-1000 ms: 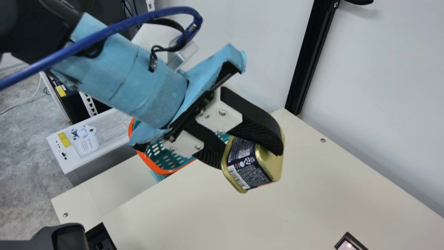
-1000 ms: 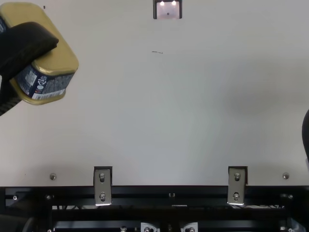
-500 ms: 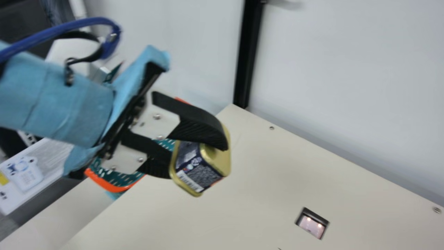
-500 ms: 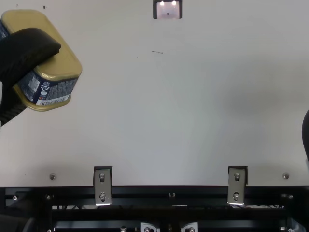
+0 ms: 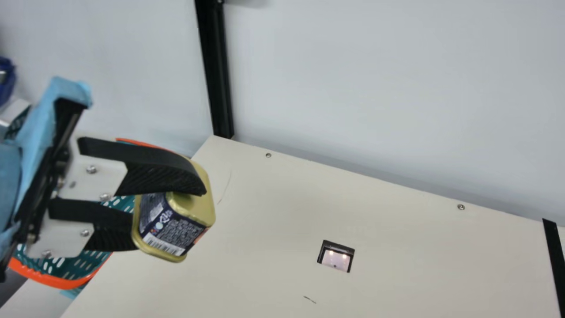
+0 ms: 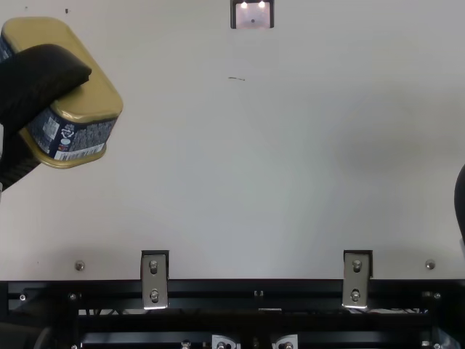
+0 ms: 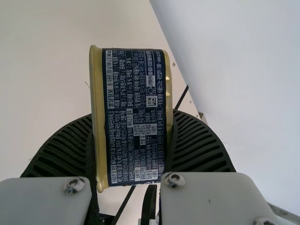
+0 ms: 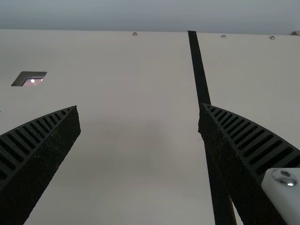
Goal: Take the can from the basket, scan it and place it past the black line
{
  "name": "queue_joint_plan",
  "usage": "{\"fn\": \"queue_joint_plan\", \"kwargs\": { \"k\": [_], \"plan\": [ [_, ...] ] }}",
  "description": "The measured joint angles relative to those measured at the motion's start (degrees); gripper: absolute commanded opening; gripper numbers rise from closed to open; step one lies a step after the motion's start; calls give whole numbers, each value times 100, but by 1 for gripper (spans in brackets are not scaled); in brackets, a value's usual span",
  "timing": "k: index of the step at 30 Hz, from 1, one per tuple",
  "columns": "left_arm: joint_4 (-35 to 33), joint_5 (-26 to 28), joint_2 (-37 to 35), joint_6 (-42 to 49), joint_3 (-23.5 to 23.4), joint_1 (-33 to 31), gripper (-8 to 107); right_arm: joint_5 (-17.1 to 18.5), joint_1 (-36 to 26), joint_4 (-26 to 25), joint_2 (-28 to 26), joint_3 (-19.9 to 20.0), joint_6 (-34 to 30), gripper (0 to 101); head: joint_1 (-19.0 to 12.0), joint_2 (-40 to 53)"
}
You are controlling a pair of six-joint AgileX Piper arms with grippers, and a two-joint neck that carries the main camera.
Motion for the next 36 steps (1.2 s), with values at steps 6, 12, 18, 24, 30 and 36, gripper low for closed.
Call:
{"fn": "queue_joint_plan", "kwargs": {
  "k": [6,12,18,24,30,36],
  "plan": [
    [0,0,-5,23,56,38,10,0,0,0,0,0,0,101,-29,-499],
    [0,0,-5,80,75,94,10,0,0,0,0,0,0,101,-29,-821],
    [-13,0,58,104,51,87,10,0,0,0,0,0,0,101,0,-821],
    [-89,-1,127,-79,-141,2,10,0,0,0,0,0,0,101,-29,-821],
    [-262,10,197,-412,-427,2,10,0,0,0,0,0,0,101,0,-821],
    [-381,10,288,-793,-806,-126,10,0,0,0,0,0,0,101,0,-821]
  ]
}}
